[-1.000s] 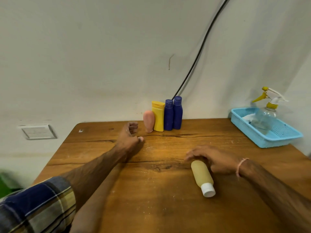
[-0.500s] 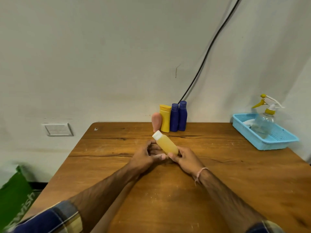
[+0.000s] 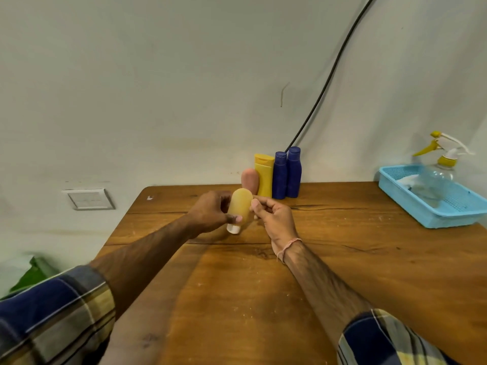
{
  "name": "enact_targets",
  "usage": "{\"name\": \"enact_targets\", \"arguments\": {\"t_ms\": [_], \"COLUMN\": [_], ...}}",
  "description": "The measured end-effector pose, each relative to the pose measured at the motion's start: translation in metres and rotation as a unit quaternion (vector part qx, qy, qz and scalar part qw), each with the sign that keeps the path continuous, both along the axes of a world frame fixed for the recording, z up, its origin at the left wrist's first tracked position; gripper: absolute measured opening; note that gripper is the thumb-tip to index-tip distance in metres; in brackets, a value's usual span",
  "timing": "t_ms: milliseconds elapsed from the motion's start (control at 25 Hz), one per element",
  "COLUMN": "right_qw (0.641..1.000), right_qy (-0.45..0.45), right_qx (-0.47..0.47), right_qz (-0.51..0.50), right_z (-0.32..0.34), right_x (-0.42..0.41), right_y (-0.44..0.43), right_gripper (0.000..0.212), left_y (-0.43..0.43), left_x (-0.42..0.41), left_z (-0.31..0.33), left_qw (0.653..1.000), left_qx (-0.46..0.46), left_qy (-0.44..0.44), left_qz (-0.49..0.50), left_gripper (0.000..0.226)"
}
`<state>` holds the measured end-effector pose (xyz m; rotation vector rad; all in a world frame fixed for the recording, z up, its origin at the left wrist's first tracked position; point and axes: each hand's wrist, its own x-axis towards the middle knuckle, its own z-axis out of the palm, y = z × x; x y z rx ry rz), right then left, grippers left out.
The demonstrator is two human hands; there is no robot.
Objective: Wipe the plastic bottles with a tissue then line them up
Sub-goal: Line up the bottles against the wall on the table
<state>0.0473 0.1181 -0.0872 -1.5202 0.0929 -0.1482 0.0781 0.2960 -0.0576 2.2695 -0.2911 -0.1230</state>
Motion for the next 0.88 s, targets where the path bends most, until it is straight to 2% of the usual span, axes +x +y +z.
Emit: {"name": "enact_targets", "arguments": {"t_ms": [120, 240, 360, 560, 880], "right_qw": [0.999, 0.996, 0.993, 0.992, 0.991], "right_qy": [-0.014, -0.012, -0.019, -0.022, -0.013], "right_qx": [-0.032, -0.049, -0.078, -0.097, -0.114], "right_qz": [-0.03, -0.073, -0.085, -0.078, -0.075], "right_z": [-0.015, -0.024, -0.026, -0.025, -0.025], "right_x": [0.003, 0.004, 0.006, 0.006, 0.006], "right_y": [-0.004, -0.009, -0.008, -0.006, -0.006], "right_gripper": [0.014, 0.014, 0.012, 0.008, 0.018], "left_y": [0.0, -0.001, -0.001, -0.006, -0.017], "left_x": [0.02, 0.04, 0.052, 0.063, 0.074], "left_z": [-0.01, -0.022, -0.031, -0.04, -0.045], "left_qw": [0.992, 0.983, 0.982, 0.982, 0.977], "left_qx": [-0.071, -0.117, -0.124, -0.142, -0.15], "left_qy": [-0.038, -0.013, -0.005, -0.008, -0.014], "left_qz": [0.098, 0.142, 0.142, 0.126, 0.149], "left_gripper": [0.052, 0.057, 0.061, 0.056, 0.056]}}
